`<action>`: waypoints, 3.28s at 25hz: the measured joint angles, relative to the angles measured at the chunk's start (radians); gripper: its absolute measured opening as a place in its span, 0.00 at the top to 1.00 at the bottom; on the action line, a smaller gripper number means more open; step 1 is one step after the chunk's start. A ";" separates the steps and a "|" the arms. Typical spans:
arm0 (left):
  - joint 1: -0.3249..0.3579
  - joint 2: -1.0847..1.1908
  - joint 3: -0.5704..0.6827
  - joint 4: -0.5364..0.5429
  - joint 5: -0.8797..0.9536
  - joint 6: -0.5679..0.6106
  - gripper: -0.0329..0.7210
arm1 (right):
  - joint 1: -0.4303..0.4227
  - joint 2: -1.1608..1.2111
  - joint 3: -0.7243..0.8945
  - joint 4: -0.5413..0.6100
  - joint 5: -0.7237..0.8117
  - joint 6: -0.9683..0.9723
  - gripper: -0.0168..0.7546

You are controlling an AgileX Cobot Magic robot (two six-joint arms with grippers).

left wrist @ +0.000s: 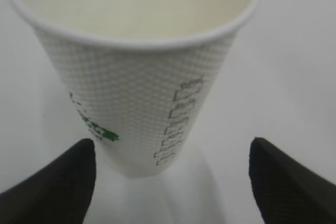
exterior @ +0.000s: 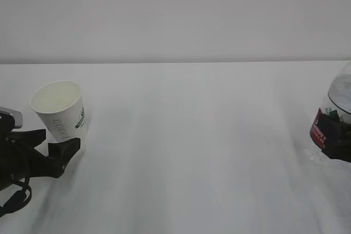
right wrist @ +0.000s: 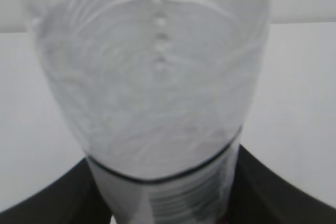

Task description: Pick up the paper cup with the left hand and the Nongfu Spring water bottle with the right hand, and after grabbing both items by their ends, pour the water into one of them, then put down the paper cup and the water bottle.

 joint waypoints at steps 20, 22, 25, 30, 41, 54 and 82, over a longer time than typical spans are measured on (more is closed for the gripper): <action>0.000 0.091 -0.108 -0.035 -0.001 0.000 0.05 | 0.000 0.000 0.000 -0.004 0.002 -0.010 0.44; 0.000 0.112 -0.122 -0.035 -0.001 -0.004 0.05 | 0.000 0.000 0.000 -0.004 0.002 -0.010 0.44; 0.000 0.128 -0.138 -0.035 -0.001 -0.008 0.05 | 0.000 0.000 0.000 -0.004 0.002 -0.010 0.44; 0.000 0.128 -0.140 -0.035 -0.001 -0.008 0.05 | 0.000 0.000 0.000 -0.004 0.002 -0.010 0.44; 0.000 0.136 -0.216 -0.035 -0.001 -0.008 0.05 | 0.000 0.000 0.000 -0.004 0.002 -0.012 0.44; 0.000 0.136 -0.218 -0.035 -0.003 -0.008 0.20 | 0.000 0.000 0.000 -0.004 0.002 -0.012 0.44; 0.000 0.136 -0.218 0.211 -0.005 -0.008 0.23 | 0.000 0.000 0.000 -0.004 0.002 -0.072 0.44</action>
